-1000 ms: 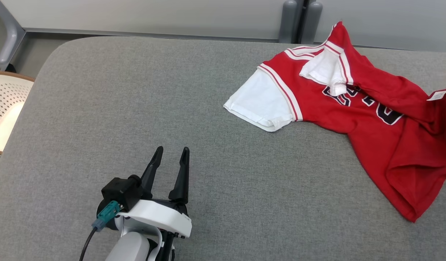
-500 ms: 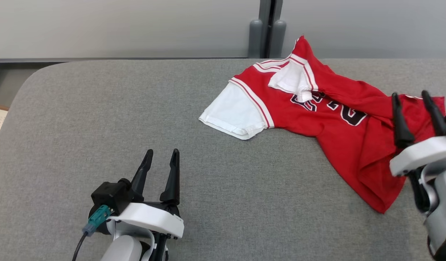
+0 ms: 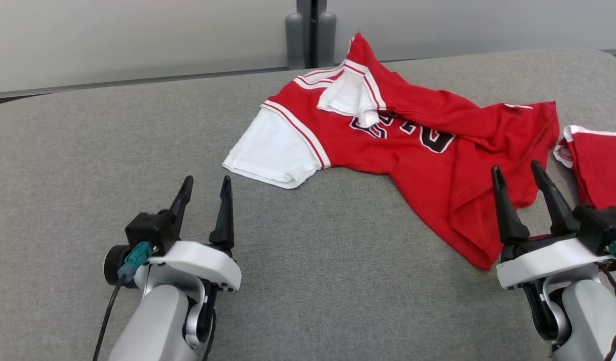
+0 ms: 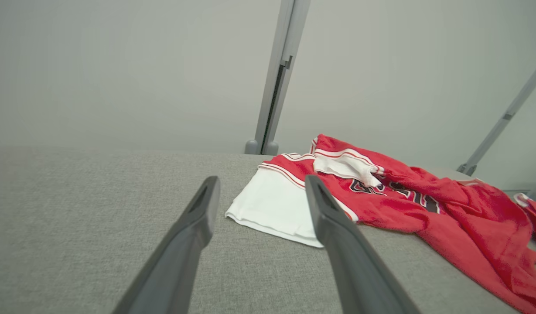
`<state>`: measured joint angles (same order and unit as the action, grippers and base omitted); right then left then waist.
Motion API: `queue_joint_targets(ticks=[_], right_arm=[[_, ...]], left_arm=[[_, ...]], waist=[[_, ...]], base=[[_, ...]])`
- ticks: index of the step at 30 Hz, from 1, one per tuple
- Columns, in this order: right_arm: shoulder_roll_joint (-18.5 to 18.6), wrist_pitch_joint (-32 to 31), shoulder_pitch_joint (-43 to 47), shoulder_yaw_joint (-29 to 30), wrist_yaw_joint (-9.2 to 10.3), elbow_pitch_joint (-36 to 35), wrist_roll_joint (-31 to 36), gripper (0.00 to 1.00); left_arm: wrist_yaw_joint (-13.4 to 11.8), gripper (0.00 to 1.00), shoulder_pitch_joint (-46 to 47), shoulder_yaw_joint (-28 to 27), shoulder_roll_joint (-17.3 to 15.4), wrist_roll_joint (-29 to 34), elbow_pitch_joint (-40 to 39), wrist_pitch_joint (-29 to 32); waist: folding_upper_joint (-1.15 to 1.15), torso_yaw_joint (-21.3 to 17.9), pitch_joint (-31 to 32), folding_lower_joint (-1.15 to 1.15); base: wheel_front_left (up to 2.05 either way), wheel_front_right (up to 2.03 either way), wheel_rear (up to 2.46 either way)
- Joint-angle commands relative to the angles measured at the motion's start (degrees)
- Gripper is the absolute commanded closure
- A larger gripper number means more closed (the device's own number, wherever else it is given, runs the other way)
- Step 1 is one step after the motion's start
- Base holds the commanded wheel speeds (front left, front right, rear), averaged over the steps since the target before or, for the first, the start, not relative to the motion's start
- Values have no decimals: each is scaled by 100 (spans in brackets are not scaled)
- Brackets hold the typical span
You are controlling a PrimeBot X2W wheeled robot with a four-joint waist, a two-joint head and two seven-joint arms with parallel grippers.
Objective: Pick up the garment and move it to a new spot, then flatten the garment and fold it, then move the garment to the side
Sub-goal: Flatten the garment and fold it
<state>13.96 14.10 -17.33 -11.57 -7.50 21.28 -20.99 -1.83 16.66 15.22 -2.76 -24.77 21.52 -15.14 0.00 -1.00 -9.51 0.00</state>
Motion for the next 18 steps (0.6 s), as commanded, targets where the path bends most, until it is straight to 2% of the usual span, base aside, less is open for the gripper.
queue_joint_targets(ticks=[1,5,6,9,18], right_arm=[[-14,-47,-31,31,2,-144,71,0],[-49,-106,-79,45,2,-400,164,0],[-74,-120,-86,57,2,-491,190,0],[-91,-101,-85,41,1,-540,232,0],[-116,25,-156,114,1,-432,415,0]], left_arm=[[-130,0,378,26,-29,250,425,2],[-279,0,1338,222,-149,626,1609,291],[-310,0,1774,287,-221,742,2140,512],[-418,0,2342,305,-373,860,2790,755],[-139,0,3180,479,-530,947,4073,1056]], waist=[[0,-245,-234,0],[0,-521,-534,0],[0,-650,-679,0],[0,-826,-852,0],[0,-1037,-1010,0]], base=[[0,0,0],[0,0,0],[0,0,0],[0,0,0],[0,0,0]])
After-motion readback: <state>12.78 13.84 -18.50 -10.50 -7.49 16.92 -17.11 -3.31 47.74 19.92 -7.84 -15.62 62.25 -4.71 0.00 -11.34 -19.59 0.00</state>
